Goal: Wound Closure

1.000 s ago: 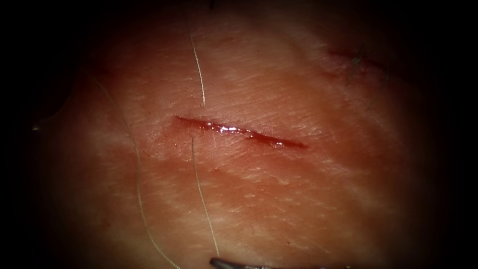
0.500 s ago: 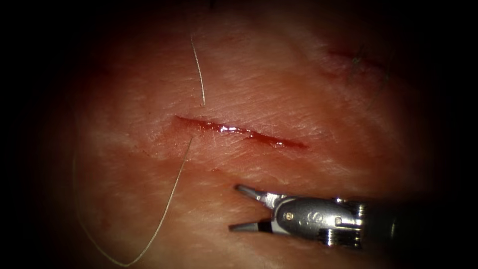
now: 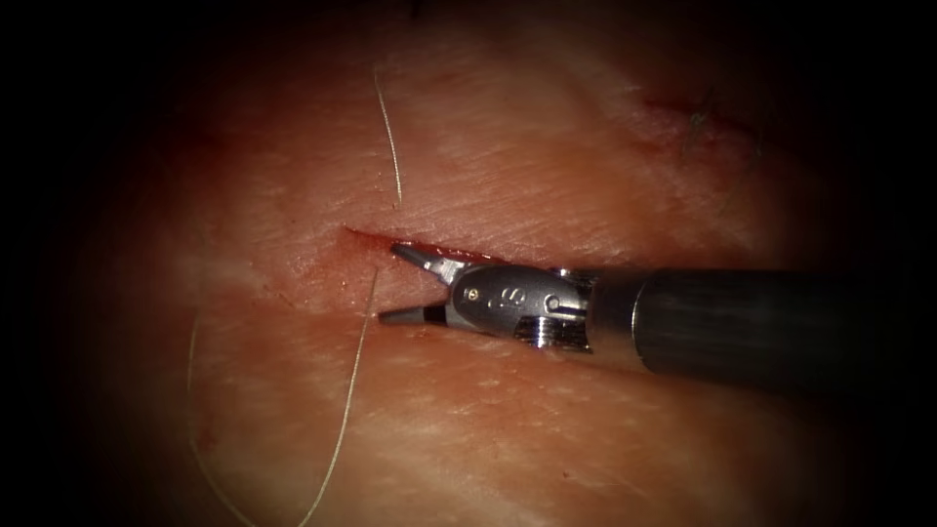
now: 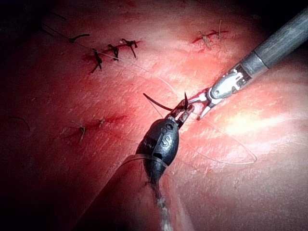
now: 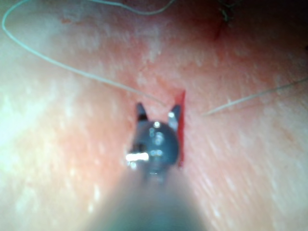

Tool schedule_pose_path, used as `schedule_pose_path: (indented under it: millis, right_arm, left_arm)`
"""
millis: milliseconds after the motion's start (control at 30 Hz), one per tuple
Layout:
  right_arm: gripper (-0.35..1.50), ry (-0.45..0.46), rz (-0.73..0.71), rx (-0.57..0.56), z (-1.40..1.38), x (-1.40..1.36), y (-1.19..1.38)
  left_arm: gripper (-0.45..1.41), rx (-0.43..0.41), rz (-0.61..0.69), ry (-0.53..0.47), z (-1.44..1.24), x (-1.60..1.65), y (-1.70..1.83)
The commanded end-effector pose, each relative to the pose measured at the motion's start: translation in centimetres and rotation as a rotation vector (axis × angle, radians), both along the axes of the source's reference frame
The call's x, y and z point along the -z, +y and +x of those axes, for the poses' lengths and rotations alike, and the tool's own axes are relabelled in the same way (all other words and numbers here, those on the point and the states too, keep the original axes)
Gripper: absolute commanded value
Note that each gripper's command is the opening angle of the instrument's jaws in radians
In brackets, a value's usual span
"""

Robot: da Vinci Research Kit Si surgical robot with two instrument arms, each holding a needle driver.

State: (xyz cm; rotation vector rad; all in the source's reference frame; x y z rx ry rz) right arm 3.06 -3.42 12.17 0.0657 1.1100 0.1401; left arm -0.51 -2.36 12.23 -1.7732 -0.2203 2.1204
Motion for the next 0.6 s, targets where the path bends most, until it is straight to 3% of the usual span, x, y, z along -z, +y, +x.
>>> schedule_pose_path:
  millis: [33, 133, 200, 233, 267, 433, 600]
  right_arm:
    - [0.94, 0.003, 0.001, 0.016, 0.15, -0.11, -0.06]
    - [0.84, -0.002, -0.008, 0.042, 0.23, -0.17, -0.09]
    - [0.56, 0.013, -0.006, 0.065, 0.33, -0.20, -0.09]
    - [0.04, 0.021, -0.004, 0.078, 0.35, -0.20, -0.08]
    - [-0.35, 0.036, -0.016, 0.122, 0.33, -0.20, -0.09]
    - [-0.35, 0.003, 0.002, 0.108, 0.08, -0.12, -0.19]
    - [-0.35, -0.032, 0.037, 0.060, -0.72, 0.21, -0.60]
  left_arm:
    - [-0.45, -0.003, 0.007, -0.004, -0.07, -0.08, -0.04]
    - [-0.45, -0.006, 0.006, -0.005, -0.11, -0.09, -0.04]
    - [-0.45, -0.011, 0.006, -0.006, -0.14, -0.09, -0.05]
    - [-0.45, -0.011, 0.006, -0.007, -0.15, -0.09, -0.05]
    - [-0.45, -0.011, 0.005, -0.008, -0.17, -0.10, -0.06]
    - [-0.45, -0.012, 0.009, -0.010, -0.16, -0.12, -0.08]
    - [-0.45, -0.008, 0.018, -0.011, -0.23, -0.25, -0.17]
